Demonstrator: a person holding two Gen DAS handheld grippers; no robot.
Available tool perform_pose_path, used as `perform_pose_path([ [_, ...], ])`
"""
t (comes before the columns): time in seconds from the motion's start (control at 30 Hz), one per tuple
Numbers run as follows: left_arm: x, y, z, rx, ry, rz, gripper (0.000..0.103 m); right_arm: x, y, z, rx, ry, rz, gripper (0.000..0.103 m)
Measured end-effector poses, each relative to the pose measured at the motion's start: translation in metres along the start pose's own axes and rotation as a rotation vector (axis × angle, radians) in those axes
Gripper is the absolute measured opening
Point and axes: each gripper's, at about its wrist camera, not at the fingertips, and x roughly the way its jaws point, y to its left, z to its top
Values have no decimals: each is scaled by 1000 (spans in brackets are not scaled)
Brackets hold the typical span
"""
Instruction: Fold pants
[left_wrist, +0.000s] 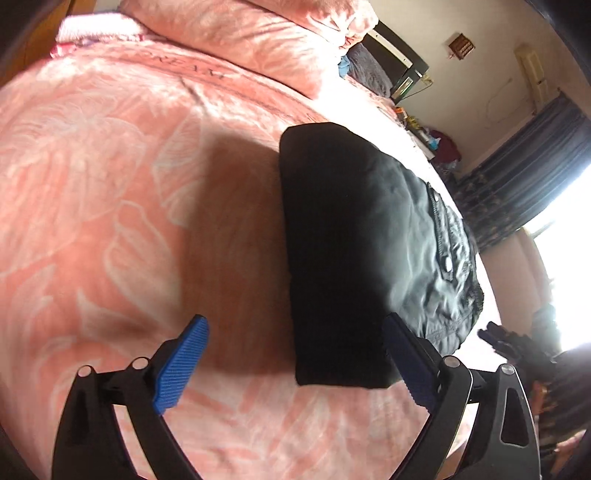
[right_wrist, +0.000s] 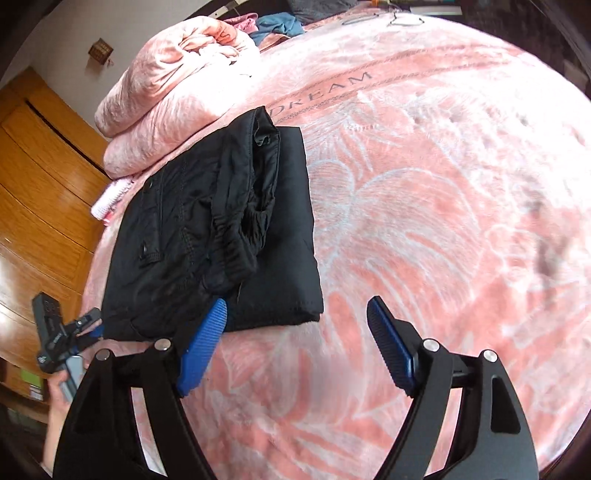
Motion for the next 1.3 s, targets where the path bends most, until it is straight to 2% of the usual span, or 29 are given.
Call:
perform_pose_path([
  [0.07,-17,-15,-11,71,-14,66,99,-12,22,-8,-60,-18,-72,82],
  [0.1,-24,-24,-16,99,-15,78,99,-17,33,-11,-80,-26,-99,86],
  [0.23,-46,-47,-31,146,0,141,99,-35,73,-21,-119,-57,-146,98],
  [0.37,-70,-72,-46,176,-36,226,99,-52,101,-28,-154,-84,-180,100],
  [0.6,-102,-98,-51,195,-104,238,99,-84,126,-35,-200,-117,-221,100],
  [0.7,-113,-104,-52,196,-123,272,99,-98,133,-38,-210,-136,-235,100],
  [0.8,-125,-115,-54,206,-136,321,99,-111,136,-41,-191,-138,-210,100],
  [0.9,-138,-126,-57,231,-166,337,99,-121,141,-44,-186,-143,-205,100],
  [1.13,-160,-146,-63,267,-203,356,99,-138,150,-49,-185,-162,-228,100],
  [1.3,-172,-155,-66,278,-229,361,99,-144,156,-53,-206,-180,-277,100],
])
